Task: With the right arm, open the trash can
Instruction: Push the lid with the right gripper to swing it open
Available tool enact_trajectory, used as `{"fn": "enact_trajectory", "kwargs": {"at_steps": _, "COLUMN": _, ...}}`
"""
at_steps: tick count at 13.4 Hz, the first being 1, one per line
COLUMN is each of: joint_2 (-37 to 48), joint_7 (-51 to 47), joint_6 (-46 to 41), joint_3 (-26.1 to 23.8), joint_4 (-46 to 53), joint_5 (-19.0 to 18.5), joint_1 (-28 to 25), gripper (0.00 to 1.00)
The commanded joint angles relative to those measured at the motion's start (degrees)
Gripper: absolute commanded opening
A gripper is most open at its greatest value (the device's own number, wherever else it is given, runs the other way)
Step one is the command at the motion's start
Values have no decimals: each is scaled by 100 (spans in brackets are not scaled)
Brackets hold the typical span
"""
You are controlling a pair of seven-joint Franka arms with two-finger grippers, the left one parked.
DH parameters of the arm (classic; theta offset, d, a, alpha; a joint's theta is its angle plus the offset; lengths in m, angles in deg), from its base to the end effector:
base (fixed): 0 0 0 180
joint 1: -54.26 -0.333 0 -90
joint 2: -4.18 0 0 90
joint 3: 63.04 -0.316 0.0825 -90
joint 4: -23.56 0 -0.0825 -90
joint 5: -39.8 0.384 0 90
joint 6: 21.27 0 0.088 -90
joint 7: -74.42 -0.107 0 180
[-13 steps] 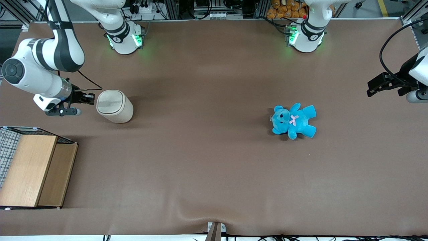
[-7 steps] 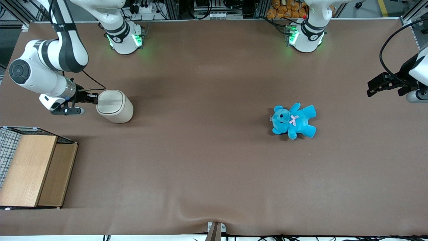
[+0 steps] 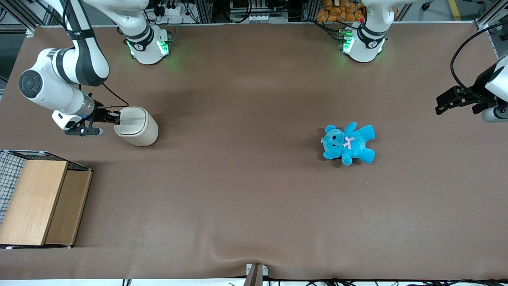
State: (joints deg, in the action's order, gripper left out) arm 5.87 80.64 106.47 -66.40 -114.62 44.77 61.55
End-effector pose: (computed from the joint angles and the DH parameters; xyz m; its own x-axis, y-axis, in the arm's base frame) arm 0.4672 -0.0295 0.3105 0.9891 -0.0129 -0.1465 -0.0240 -0.9970 -0.0742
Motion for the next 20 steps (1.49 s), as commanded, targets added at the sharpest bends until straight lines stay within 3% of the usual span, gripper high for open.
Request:
{"fn": "enact_trajectory", "kwargs": {"at_steps": 1, "joint_2": 86, "joint_7": 125, "joint_6": 224, "joint_3": -25, "joint_4": -175, "joint_5": 92, "joint_1": 0, "gripper": 0}}
{"fn": "enact_trajectory", "kwargs": {"at_steps": 7, "joint_2": 50, "joint_7": 125, "joint_6": 383, "joint_3": -33, "joint_4": -315, "joint_5": 92, "joint_1": -17, "gripper": 0}}
{"fn": "enact_trajectory", "kwargs": {"at_steps": 14, "joint_2": 252, "joint_7": 28, "joint_6": -1136, "joint_3": -95, "joint_4": 387, "joint_5": 179, "joint_1": -52, "gripper": 0}}
{"fn": "enact_trajectory", "kwargs": {"at_steps": 16, "joint_2": 287, "joint_7": -6, "joint_6": -1522, "joint_3": -86, "joint_4": 658, "joint_5": 372, "joint_1": -183, "gripper": 0}}
{"fn": "enact_trajectory", "kwargs": {"at_steps": 20, "joint_2": 323, "joint_7": -673, "joint_6": -2437, "joint_3": -77, "joint_4": 1397, "joint_5": 391, "joint_1": -561, "gripper": 0}}
